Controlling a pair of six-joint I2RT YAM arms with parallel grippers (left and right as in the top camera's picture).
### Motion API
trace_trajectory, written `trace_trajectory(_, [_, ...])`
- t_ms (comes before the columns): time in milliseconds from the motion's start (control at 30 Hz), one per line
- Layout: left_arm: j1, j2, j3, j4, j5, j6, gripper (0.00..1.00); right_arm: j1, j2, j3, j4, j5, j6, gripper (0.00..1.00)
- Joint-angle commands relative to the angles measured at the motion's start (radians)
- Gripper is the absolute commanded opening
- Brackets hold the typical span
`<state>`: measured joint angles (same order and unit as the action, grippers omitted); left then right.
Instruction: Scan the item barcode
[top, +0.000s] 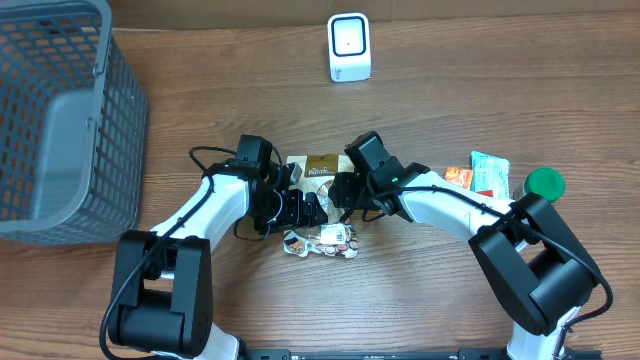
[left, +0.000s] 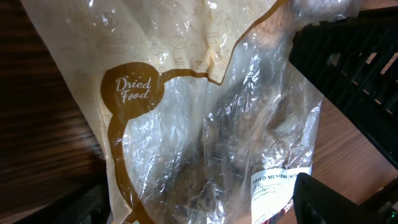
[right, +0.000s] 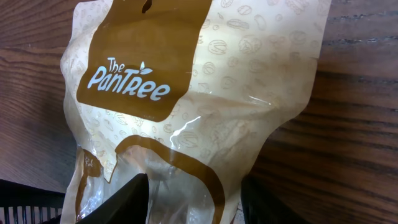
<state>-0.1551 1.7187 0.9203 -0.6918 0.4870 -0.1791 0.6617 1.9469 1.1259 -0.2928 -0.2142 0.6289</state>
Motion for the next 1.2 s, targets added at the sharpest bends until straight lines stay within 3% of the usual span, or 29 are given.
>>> trace_trajectory(0, [-0.003, 0.028, -0.029, -0.004, 0.004, 0.014, 0.84, 0.006, 0.033, -0.008, -0.016, -0.008, 0.006, 0.49])
trace_trajectory(333, [-0.003, 0.028, -0.028, 0.062, 0.004, -0.056, 0.81, 0.006, 0.033, -0.008, -0.015, -0.008, 0.006, 0.49])
trace_trajectory(667, [-0.003, 0.028, -0.029, 0.032, 0.0, -0.064, 0.64, 0.006, 0.033, -0.008, -0.014, -0.007, 0.006, 0.5])
trace_trajectory(767, [-0.003, 0.028, -0.029, 0.051, 0.0, -0.065, 0.55, 0.006, 0.033, -0.008, -0.014, -0.008, 0.006, 0.5])
trace_trajectory(1167, [-0.003, 0.028, -0.029, 0.063, -0.026, -0.065, 0.6, 0.006, 0.033, -0.008, -0.014, -0.008, 0.006, 0.5])
